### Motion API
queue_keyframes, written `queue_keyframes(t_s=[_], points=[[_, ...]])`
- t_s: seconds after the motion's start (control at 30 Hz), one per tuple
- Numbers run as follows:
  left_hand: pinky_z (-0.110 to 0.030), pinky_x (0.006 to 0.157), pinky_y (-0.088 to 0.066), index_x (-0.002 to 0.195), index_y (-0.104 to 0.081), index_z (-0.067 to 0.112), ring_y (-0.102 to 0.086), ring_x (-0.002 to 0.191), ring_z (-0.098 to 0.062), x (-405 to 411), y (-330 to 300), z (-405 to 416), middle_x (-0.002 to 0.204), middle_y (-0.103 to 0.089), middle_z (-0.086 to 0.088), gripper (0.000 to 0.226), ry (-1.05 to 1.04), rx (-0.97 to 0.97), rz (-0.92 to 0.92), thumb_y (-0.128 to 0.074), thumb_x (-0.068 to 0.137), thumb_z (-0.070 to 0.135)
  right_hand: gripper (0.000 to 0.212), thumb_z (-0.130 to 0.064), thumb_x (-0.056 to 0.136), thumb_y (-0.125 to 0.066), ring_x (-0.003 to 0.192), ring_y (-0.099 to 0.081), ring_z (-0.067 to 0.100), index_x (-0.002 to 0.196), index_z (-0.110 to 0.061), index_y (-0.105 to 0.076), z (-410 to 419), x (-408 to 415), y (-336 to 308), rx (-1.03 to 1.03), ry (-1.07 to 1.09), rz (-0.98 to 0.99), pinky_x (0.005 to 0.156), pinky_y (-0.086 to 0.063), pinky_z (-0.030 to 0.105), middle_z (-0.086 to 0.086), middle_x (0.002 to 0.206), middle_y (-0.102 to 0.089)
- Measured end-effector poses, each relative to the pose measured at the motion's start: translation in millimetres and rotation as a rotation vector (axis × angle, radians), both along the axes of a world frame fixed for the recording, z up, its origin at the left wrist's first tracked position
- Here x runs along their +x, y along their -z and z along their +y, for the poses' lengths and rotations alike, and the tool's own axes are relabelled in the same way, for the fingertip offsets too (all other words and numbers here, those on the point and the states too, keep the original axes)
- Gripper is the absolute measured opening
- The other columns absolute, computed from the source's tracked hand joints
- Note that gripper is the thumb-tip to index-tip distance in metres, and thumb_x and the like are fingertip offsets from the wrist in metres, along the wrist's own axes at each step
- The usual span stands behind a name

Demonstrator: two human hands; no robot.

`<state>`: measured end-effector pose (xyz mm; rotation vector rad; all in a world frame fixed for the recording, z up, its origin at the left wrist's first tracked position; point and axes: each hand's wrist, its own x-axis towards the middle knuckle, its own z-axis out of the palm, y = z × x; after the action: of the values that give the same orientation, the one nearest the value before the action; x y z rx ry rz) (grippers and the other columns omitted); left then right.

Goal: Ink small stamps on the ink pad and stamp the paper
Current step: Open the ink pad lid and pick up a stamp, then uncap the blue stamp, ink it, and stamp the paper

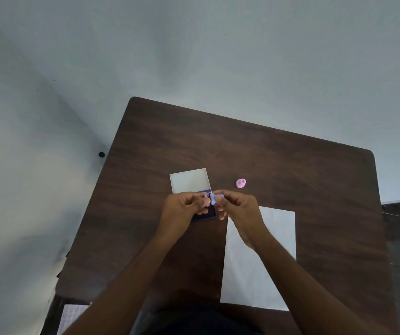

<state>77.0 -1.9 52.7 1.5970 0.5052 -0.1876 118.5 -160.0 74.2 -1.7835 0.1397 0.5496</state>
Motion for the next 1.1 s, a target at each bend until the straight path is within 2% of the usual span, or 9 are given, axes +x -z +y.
queue_keyframes(t_s=[0.17, 0.27, 0.37, 0.53, 0.67, 0.73, 0.87, 1.0, 1.1], points=[[-0.025, 0.076, -0.058, 0.109, -0.070, 0.013, -0.072, 0.090, -0.014, -4, -2, 7, 0.096, -0.076, 0.001, 0.027, -0.012, -0.177, -0.006, -0.073, 0.083, 0.014, 0.021, -0.019, 0.090, -0.062, 0.062, -0.061, 0.022, 0.106, -0.010, -0.072, -6, 1, -2, 0.074, 0.054, 0.050, 0.063, -0.054, 0.030, 0.009, 0.075, -0.071], [-0.025, 0.078, -0.058, 0.112, -0.067, 0.016, -0.069, 0.099, -0.012, -13, 0, 11, 0.105, -0.074, 0.004, 0.031, -0.063, -0.247, 0.002, -0.073, 0.082, 0.013, 0.022, -0.019, 0.090, -0.061, 0.063, -0.060, 0.024, 0.108, -0.009, -0.071, -5, 0, -2, 0.121, 0.091, 0.101, 0.063, -0.054, 0.030, 0.011, 0.077, -0.070], [-0.025, 0.083, -0.056, 0.120, -0.063, 0.011, -0.068, 0.105, -0.014, -24, 7, 20, 0.112, -0.072, -0.002, 0.042, -0.088, -0.305, -0.019, -0.072, 0.081, 0.002, 0.023, -0.019, 0.089, -0.060, 0.060, -0.058, 0.023, 0.106, -0.008, -0.071, -1, -2, -3, 0.179, 0.101, 0.157, 0.060, -0.052, 0.029, 0.013, 0.076, -0.069], [-0.022, 0.078, -0.057, 0.123, -0.061, 0.002, -0.072, 0.096, -0.022, -46, 20, 37, 0.108, -0.073, -0.013, 0.041, -0.190, -0.306, 0.046, -0.066, 0.083, -0.006, 0.021, -0.016, 0.088, -0.061, 0.061, -0.059, 0.021, 0.104, -0.006, -0.071, 8, -6, -4, 0.229, 0.116, 0.226, 0.058, -0.052, 0.028, 0.015, 0.083, -0.070], [-0.025, 0.075, -0.059, 0.121, -0.063, 0.001, -0.073, 0.090, -0.026, -62, 38, 56, 0.103, -0.073, -0.015, 0.037, -0.295, -0.247, 0.127, -0.064, 0.085, -0.006, 0.019, -0.016, 0.088, -0.062, 0.064, -0.059, 0.022, 0.101, -0.005, -0.071, 14, -9, -5, 0.263, 0.106, 0.254, 0.059, -0.051, 0.029, 0.014, 0.084, -0.070], [-0.022, 0.074, -0.059, 0.119, -0.065, 0.005, -0.073, 0.087, -0.023, -68, 44, 65, 0.099, -0.074, -0.011, 0.036, -0.320, -0.155, 0.167, -0.066, 0.084, -0.004, 0.018, -0.016, 0.089, -0.061, 0.064, -0.059, 0.021, 0.101, -0.006, -0.071, 17, -10, -5, 0.266, 0.101, 0.266, 0.059, -0.052, 0.028, 0.014, 0.086, -0.070], [-0.005, 0.075, -0.048, 0.107, -0.071, 0.021, -0.067, 0.085, -0.001, -78, 54, 75, 0.095, -0.073, 0.007, 0.033, -0.219, 0.279, 0.150, -0.077, 0.076, 0.011, 0.020, -0.018, 0.090, -0.060, 0.065, -0.059, 0.021, 0.102, -0.006, -0.070, 20, -12, -3, 0.259, 0.085, 0.267, 0.059, -0.052, 0.028, 0.013, 0.087, -0.070], [-0.023, 0.082, -0.052, 0.101, -0.073, 0.020, -0.063, 0.086, -0.008, -84, 67, 80, 0.096, -0.069, 0.007, 0.033, -0.167, 0.477, 0.095, -0.082, 0.070, 0.013, 0.021, -0.016, 0.090, -0.060, 0.065, -0.059, 0.021, 0.105, -0.004, -0.069, 21, -14, -2, 0.250, 0.085, 0.267, 0.059, -0.051, 0.029, 0.013, 0.086, -0.070], [-0.028, 0.087, -0.051, 0.105, -0.073, 0.019, -0.060, 0.091, -0.012, -85, 75, 82, 0.099, -0.065, 0.005, 0.033, -0.136, 0.598, 0.103, -0.080, 0.073, 0.016, 0.021, -0.016, 0.090, -0.060, 0.065, -0.059, 0.020, 0.105, -0.004, -0.069, 22, -14, -2, 0.246, 0.091, 0.269, 0.059, -0.051, 0.029, 0.013, 0.086, -0.070]])
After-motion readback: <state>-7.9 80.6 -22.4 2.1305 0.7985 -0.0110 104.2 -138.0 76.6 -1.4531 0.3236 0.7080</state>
